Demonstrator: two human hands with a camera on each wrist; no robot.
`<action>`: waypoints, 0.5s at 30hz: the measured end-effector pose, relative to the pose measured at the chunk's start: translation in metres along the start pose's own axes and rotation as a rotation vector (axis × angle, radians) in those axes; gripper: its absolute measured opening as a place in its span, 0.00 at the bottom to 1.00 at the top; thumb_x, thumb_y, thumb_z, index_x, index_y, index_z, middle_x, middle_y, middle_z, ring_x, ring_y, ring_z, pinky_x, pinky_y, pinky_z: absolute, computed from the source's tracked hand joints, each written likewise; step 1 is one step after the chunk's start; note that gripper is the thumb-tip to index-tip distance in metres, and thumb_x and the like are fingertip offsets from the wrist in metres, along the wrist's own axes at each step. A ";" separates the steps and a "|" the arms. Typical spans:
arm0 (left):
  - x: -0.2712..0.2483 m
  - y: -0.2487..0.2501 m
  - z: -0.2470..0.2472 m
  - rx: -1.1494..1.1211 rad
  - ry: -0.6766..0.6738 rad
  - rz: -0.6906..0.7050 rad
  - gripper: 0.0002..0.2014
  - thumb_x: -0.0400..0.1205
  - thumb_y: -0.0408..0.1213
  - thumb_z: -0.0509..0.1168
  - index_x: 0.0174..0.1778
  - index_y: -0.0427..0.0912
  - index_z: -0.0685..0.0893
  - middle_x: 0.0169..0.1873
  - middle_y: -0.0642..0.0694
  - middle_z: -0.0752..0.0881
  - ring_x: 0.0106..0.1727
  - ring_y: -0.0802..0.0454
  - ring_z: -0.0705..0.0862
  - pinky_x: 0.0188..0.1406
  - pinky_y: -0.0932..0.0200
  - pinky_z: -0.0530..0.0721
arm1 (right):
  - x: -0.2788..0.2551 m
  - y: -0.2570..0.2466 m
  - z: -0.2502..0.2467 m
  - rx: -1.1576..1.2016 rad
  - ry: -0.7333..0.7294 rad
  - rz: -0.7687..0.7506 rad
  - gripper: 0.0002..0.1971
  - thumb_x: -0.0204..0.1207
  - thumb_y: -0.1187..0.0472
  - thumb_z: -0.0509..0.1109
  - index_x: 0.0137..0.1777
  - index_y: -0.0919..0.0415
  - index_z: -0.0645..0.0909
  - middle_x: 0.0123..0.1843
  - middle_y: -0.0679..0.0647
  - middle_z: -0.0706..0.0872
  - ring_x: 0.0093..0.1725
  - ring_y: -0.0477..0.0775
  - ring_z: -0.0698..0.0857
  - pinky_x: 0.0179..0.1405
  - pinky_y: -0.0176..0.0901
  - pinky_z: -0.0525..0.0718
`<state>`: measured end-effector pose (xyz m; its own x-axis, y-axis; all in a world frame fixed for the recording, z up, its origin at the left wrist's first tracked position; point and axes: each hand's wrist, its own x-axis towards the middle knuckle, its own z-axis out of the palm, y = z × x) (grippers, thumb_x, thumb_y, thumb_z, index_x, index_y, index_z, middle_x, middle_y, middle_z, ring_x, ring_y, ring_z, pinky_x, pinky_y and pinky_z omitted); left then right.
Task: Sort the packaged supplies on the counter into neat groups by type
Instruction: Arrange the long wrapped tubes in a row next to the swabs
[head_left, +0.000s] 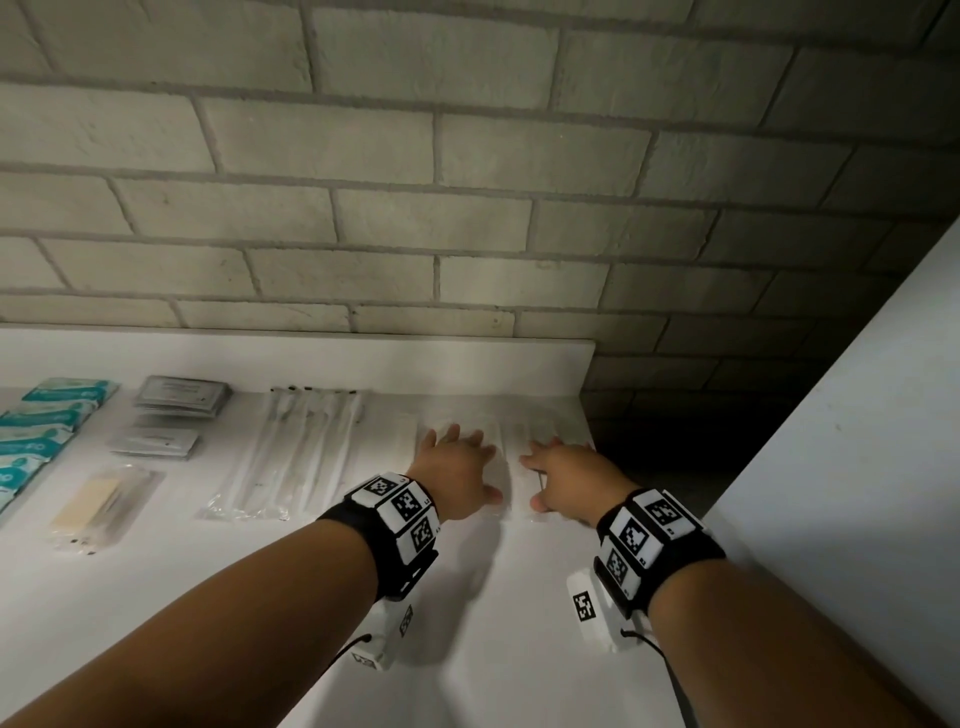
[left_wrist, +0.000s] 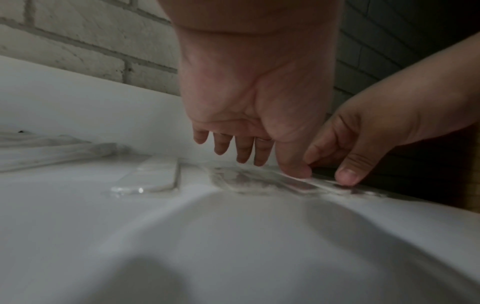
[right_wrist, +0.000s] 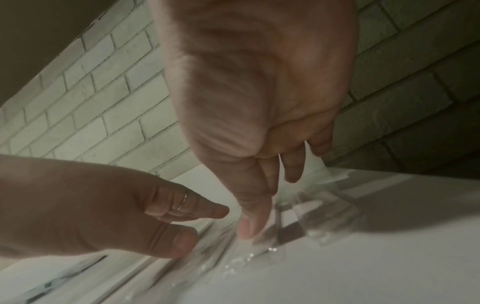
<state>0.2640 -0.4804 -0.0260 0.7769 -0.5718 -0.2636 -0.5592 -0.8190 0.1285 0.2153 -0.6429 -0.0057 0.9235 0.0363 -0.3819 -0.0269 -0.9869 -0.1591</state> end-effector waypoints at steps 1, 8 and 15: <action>-0.002 -0.004 -0.001 -0.008 0.020 -0.009 0.34 0.81 0.57 0.61 0.82 0.48 0.63 0.83 0.46 0.59 0.85 0.40 0.50 0.81 0.37 0.47 | -0.001 0.000 -0.001 0.065 0.039 0.003 0.32 0.79 0.56 0.68 0.82 0.53 0.64 0.86 0.52 0.59 0.83 0.56 0.62 0.82 0.53 0.60; -0.012 -0.035 -0.007 0.060 -0.090 -0.065 0.38 0.80 0.56 0.63 0.84 0.48 0.58 0.84 0.49 0.58 0.85 0.41 0.50 0.82 0.38 0.46 | 0.008 -0.027 0.006 0.020 0.034 -0.065 0.32 0.78 0.49 0.68 0.81 0.53 0.65 0.85 0.54 0.60 0.82 0.57 0.63 0.80 0.53 0.63; -0.012 -0.029 -0.005 0.047 -0.087 -0.026 0.37 0.79 0.53 0.65 0.83 0.47 0.60 0.83 0.48 0.60 0.85 0.39 0.50 0.81 0.37 0.48 | 0.012 -0.037 0.012 -0.077 -0.041 -0.066 0.32 0.81 0.52 0.65 0.83 0.53 0.60 0.87 0.50 0.55 0.84 0.55 0.57 0.83 0.59 0.53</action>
<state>0.2728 -0.4499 -0.0223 0.7643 -0.5423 -0.3489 -0.5538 -0.8292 0.0757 0.2231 -0.6036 -0.0154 0.9060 0.1069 -0.4096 0.0646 -0.9912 -0.1159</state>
